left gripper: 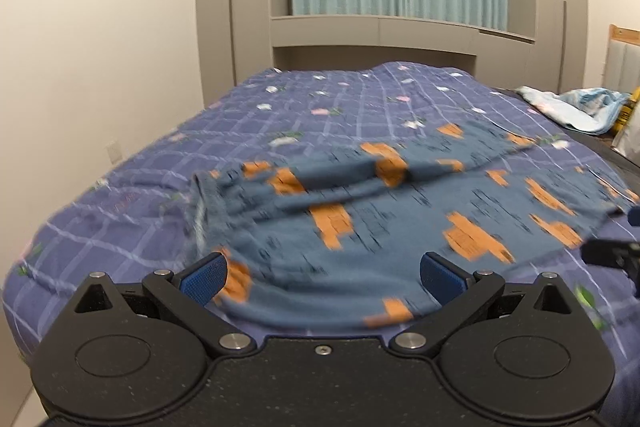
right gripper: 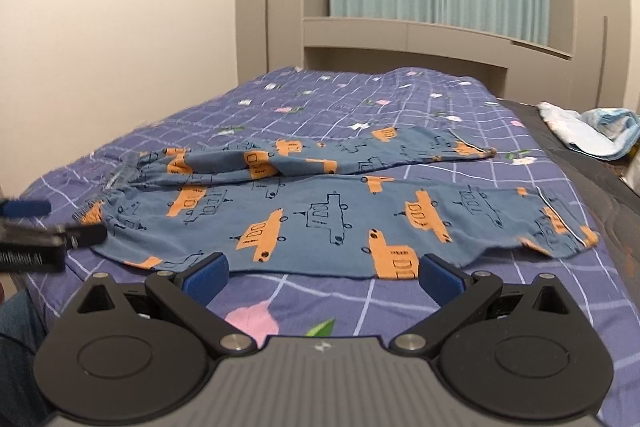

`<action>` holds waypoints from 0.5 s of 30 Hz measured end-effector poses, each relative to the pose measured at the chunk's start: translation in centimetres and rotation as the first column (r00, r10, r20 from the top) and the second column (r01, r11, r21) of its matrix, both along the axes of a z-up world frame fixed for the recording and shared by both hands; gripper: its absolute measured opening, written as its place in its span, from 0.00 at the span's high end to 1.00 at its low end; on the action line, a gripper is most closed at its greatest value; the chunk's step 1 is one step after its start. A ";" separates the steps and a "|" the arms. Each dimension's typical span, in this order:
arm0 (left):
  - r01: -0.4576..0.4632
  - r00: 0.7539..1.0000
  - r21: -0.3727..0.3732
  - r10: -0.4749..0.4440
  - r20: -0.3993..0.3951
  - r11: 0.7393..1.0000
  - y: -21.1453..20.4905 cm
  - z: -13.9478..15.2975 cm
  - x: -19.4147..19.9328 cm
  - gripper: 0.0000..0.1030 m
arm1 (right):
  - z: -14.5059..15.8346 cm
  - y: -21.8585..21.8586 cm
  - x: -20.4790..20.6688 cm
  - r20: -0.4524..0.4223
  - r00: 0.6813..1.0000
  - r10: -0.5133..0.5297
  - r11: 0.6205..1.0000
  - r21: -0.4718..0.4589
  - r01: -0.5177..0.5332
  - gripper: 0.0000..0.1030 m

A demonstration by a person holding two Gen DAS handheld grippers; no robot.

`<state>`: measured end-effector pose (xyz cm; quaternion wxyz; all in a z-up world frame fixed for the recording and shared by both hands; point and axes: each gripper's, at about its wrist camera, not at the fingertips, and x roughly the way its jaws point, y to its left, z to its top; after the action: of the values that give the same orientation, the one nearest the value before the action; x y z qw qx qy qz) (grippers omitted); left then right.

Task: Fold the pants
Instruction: 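Move both grippers to the pants' leg hems and close on them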

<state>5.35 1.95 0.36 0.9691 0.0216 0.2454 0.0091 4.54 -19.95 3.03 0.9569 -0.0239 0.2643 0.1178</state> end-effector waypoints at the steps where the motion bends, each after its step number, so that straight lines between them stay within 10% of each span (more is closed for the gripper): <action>1: -0.012 1.000 0.006 0.012 0.006 1.000 0.4 0.4 0.8 0.00 | 0.2 -0.1 0.8 -0.010 1.000 0.023 1.000 -0.001 -0.023 0.00; 15: -0.103 0.994 -0.092 0.107 0.036 0.990 10.1 2.7 15.5 0.00 | 2.3 -1.0 17.6 -0.037 0.950 0.310 0.949 -0.053 -0.312 0.00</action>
<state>20.89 12.02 3.10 0.9721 -0.0351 0.2265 0.0494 22.18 -20.96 5.33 0.9215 -0.0912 0.2739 0.2598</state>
